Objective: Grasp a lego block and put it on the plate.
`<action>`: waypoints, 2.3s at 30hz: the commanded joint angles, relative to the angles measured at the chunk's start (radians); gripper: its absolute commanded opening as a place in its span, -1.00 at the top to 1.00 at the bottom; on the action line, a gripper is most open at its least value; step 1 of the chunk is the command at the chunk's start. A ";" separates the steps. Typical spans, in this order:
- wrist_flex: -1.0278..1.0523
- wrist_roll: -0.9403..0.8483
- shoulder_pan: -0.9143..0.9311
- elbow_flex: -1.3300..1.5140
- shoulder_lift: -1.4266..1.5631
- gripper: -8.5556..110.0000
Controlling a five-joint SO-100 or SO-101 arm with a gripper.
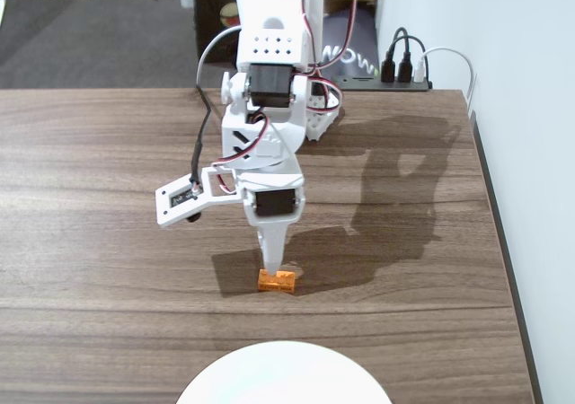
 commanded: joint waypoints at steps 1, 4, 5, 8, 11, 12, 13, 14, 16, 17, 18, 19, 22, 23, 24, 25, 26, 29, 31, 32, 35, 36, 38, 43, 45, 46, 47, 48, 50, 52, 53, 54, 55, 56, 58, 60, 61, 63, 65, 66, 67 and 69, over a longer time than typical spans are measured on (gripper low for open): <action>-0.005 0.012 0.000 -0.023 -0.003 0.59; -0.012 0.028 0.008 -0.034 -0.014 0.59; -0.017 0.031 0.009 -0.038 -0.020 0.59; -0.021 0.041 0.005 -0.057 -0.040 0.59; -0.028 0.048 0.002 -0.081 -0.061 0.59; -0.031 0.048 0.002 -0.089 -0.066 0.59; -0.031 0.048 0.000 -0.098 -0.074 0.59; -0.031 0.048 -0.003 -0.106 -0.078 0.59; -0.029 0.048 -0.009 -0.118 -0.089 0.59; -0.029 0.048 -0.012 -0.123 -0.095 0.59; -0.029 0.051 -0.014 -0.127 -0.101 0.59; -0.031 0.052 -0.015 -0.130 -0.107 0.59; -0.038 0.058 -0.023 -0.133 -0.123 0.60; -0.038 0.060 -0.025 -0.133 -0.126 0.60; -0.040 0.061 -0.028 -0.133 -0.127 0.60; -0.040 0.061 -0.028 -0.133 -0.127 0.60; -0.040 0.061 -0.028 -0.133 -0.127 0.60; -0.041 0.061 -0.032 -0.135 -0.133 0.60; -0.041 0.061 -0.038 -0.137 -0.138 0.60; -0.040 0.061 -0.041 -0.138 -0.141 0.60; -0.038 0.061 -0.051 -0.140 -0.147 0.61; -0.038 0.060 -0.052 -0.140 -0.149 0.61; -0.037 0.058 -0.055 -0.141 -0.152 0.61; -0.041 0.057 -0.058 -0.141 -0.155 0.68; -0.041 0.057 -0.060 -0.143 -0.156 0.70; -0.041 0.057 -0.061 -0.143 -0.156 0.71; -0.043 0.057 -0.061 -0.143 -0.156 0.71; -0.043 0.057 -0.061 -0.143 -0.156 0.72; -0.043 0.055 -0.061 -0.143 -0.156 0.74; -0.043 0.055 -0.061 -0.143 -0.156 0.75; -0.043 0.055 -0.061 -0.143 -0.156 0.75; -0.044 0.055 -0.061 -0.143 -0.156 0.75; -0.044 0.055 -0.061 -0.143 -0.156 0.75; -0.044 0.055 -0.061 -0.143 -0.155 0.75; -0.044 0.052 -0.061 -0.143 -0.153 0.75; -0.046 0.043 -0.061 -0.140 -0.144 0.75; -0.048 0.037 -0.061 -0.138 -0.137 0.75; -0.043 0.015 -0.063 -0.138 -0.124 0.75; -0.035 -0.011 -0.063 -0.140 -0.115 0.75; -0.034 -0.026 -0.058 -0.141 -0.112 0.75; -0.032 -0.048 -0.057 -0.143 -0.107 0.75; -0.028 -0.107 -0.051 -0.144 -0.095 0.75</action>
